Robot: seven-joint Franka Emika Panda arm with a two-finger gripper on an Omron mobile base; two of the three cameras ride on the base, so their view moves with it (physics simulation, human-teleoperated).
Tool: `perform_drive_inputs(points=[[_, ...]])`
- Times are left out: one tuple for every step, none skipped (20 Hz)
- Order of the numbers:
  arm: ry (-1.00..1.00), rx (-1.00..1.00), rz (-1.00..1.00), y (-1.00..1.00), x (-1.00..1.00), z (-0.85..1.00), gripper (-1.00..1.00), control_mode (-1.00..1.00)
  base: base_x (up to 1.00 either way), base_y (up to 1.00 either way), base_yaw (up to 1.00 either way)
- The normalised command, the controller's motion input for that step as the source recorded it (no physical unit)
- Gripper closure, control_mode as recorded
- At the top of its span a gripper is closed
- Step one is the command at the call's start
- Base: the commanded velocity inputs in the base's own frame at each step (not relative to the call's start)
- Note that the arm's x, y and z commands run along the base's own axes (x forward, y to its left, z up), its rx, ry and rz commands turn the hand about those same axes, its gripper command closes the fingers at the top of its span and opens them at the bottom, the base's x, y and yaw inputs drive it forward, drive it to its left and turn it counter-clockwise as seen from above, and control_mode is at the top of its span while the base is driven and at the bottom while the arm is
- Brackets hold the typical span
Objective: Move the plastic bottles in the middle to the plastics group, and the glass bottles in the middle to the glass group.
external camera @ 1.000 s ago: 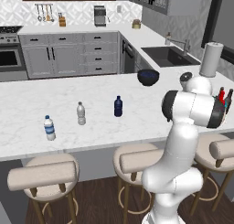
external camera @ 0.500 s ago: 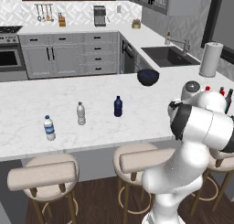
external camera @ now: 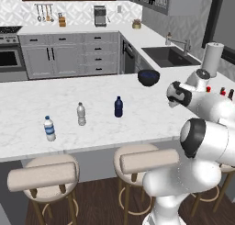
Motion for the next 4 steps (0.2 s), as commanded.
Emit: perform_drive_inputs(points=[[0.03, 0.07, 0.16, 0.50, -0.16, 0.21, -1.00, -1.00, 0.00, 0.00, 0.00], [0.00, 0.04, 0.13, 0.55, -0.14, 0.14, -1.00, -1.00, 0.00, 0.00, 0.00], [0.00, 0.03, 0.10, 0.58, -0.13, 0.12, -1.00, -1.00, 0.00, 0.00, 0.00], [-0.09, 0.02, 0.05, 0.62, -0.11, 0.15, -1.00, -1.00, 0.00, 0.00, 0.00]])
